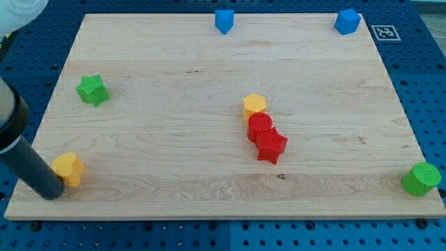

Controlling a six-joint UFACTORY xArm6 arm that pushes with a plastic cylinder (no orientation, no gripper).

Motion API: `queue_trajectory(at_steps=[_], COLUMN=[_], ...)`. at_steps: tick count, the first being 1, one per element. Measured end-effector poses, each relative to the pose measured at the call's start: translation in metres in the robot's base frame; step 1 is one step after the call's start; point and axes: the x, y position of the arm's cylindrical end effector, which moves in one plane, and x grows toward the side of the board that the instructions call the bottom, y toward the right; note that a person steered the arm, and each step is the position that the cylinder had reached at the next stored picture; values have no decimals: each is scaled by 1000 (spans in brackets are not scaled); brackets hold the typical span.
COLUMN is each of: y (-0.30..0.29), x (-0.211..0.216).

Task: Place the yellow heart towards the top left side of the yellow hexagon

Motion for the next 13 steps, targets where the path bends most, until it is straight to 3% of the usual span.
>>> queue_trajectory(at_steps=[13], y=[34], x=[-65])
